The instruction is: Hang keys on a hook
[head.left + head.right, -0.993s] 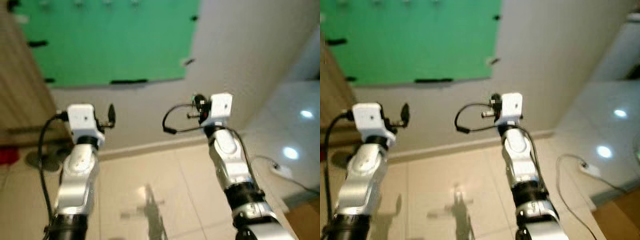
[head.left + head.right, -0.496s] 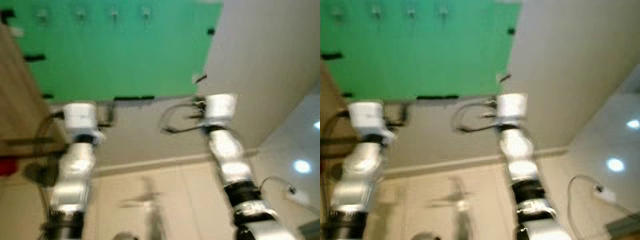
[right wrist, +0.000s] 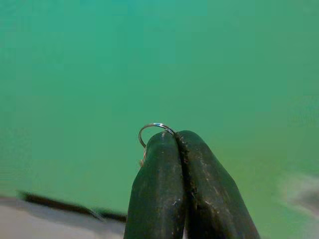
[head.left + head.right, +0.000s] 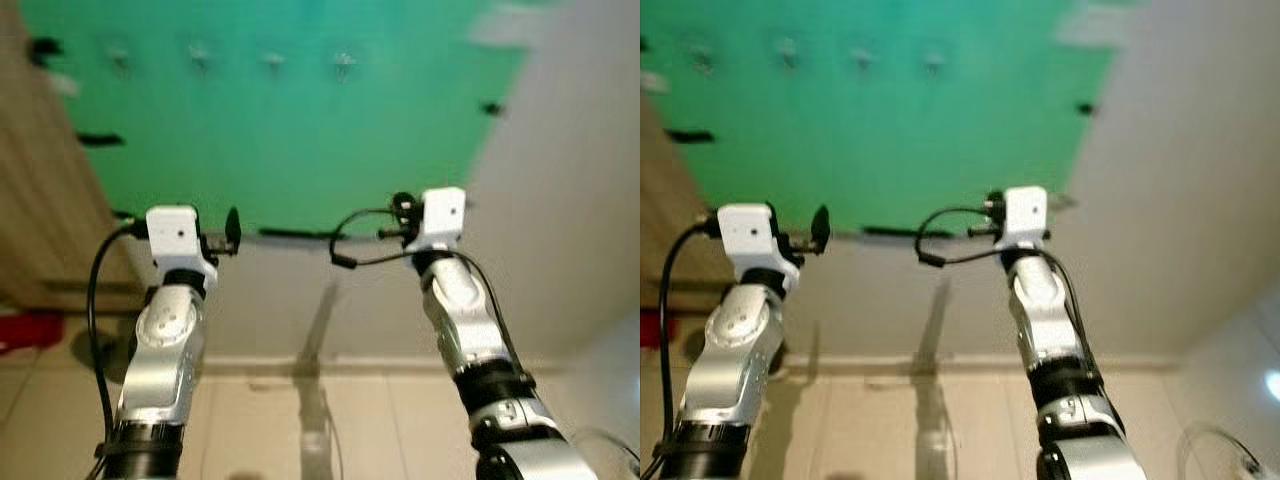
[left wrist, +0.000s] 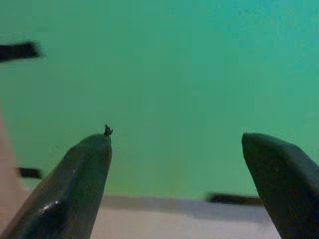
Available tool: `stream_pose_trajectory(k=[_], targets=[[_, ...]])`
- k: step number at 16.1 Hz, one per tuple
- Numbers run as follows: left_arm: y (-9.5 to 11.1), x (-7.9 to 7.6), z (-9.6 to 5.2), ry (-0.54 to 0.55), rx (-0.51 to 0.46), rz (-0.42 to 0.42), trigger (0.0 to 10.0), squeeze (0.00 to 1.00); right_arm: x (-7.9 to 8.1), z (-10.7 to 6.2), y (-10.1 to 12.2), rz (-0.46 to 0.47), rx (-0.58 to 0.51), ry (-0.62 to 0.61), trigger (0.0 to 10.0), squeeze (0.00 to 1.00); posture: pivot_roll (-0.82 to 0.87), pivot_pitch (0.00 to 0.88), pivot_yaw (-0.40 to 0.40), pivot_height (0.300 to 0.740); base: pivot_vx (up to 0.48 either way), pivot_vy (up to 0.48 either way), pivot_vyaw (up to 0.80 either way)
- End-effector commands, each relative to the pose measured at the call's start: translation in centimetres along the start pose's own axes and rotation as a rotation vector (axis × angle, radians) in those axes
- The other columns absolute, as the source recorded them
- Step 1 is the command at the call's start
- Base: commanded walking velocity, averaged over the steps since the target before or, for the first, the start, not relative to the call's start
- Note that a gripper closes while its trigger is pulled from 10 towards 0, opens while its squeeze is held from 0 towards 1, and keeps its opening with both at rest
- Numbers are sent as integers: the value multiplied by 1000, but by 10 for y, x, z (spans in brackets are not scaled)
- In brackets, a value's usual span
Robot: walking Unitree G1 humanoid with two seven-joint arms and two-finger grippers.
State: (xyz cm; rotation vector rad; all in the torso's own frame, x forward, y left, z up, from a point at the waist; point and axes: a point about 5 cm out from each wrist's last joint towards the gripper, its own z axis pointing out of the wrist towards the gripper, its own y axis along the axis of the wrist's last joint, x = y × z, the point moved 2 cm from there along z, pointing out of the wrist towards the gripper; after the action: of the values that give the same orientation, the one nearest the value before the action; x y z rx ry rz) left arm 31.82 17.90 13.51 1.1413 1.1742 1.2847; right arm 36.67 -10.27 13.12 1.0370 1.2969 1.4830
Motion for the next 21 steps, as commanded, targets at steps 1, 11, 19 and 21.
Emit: stream_pose_trajectory(k=[1, 11, 19, 21], targets=[[6, 0, -2, -8, -31, 6, 10000, 0, 10, 9, 23, 21, -66, 64, 10000, 0, 114, 0, -58, 740, 0, 0, 0], [29, -30, -2, -272, -151, 62, 10000, 0, 14, 29, 113, 180, -227, 294, 10000, 0, 124, 0, -87, 740, 0, 0, 0], [23, -76, -4, -469, -162, 35, 10000, 0, -2, 28, 98, 518, -136, 283, 10000, 0, 109, 0, -94, 740, 0, 0, 0], [22, -78, -5, -477, -158, 35, 10000, 0, -4, 28, 98, 532, -133, 283, 10000, 0, 106, 0, -95, 740, 0, 0, 0]])
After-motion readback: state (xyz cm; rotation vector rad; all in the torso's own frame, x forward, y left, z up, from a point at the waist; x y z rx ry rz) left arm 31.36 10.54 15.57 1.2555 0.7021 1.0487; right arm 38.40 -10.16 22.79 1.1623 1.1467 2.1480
